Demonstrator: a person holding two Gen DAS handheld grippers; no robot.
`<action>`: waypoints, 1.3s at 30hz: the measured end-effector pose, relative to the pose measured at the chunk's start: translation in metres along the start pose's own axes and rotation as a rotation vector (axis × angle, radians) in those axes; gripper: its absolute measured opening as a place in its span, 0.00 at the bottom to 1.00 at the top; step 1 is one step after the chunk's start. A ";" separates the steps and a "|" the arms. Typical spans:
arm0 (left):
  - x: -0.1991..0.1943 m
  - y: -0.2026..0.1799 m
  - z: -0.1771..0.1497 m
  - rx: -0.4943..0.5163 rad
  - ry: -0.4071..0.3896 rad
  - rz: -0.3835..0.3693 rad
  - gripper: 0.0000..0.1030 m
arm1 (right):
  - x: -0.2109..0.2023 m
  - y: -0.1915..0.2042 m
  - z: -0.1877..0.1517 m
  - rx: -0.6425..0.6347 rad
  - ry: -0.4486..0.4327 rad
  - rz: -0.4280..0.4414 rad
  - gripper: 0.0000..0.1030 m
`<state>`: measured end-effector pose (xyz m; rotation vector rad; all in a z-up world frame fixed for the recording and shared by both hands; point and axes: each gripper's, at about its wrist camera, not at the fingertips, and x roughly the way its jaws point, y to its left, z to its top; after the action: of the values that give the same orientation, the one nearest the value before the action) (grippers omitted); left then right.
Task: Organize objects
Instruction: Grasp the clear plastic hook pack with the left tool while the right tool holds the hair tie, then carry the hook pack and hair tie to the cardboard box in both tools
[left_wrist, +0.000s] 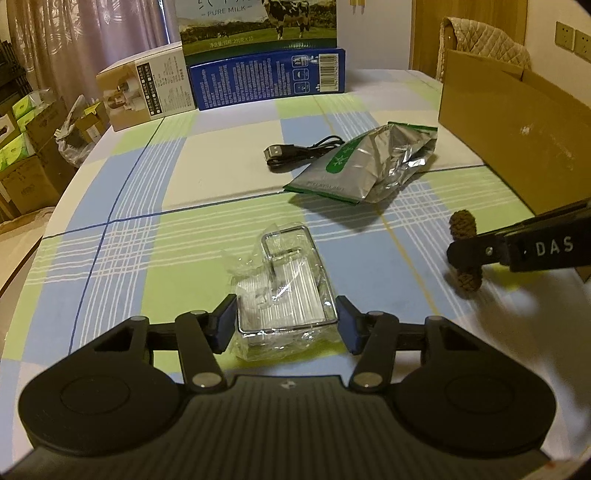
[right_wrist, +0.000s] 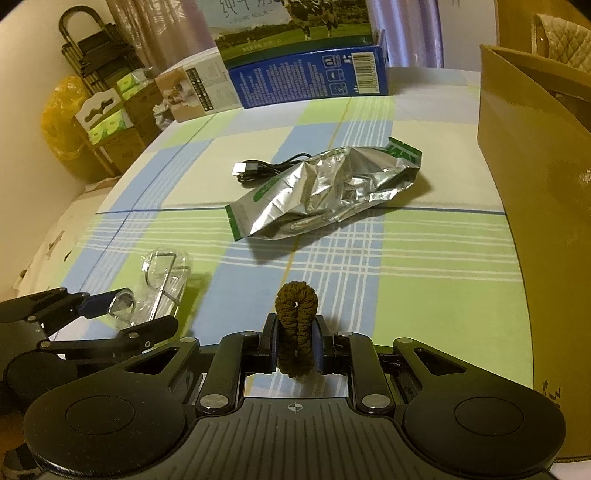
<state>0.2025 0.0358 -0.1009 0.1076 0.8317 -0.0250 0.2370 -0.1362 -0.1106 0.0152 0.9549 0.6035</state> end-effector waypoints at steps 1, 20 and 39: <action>-0.001 0.000 0.001 -0.002 0.001 -0.004 0.49 | -0.001 0.000 -0.001 -0.003 -0.001 0.002 0.15; -0.075 -0.022 0.012 -0.068 -0.056 -0.092 0.49 | -0.093 0.006 -0.032 0.119 -0.116 0.025 0.15; -0.154 -0.075 0.007 -0.035 -0.110 -0.180 0.49 | -0.183 0.012 -0.054 0.065 -0.196 -0.037 0.15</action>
<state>0.0992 -0.0424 0.0108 -0.0020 0.7293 -0.1844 0.1113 -0.2288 0.0000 0.1122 0.7822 0.5265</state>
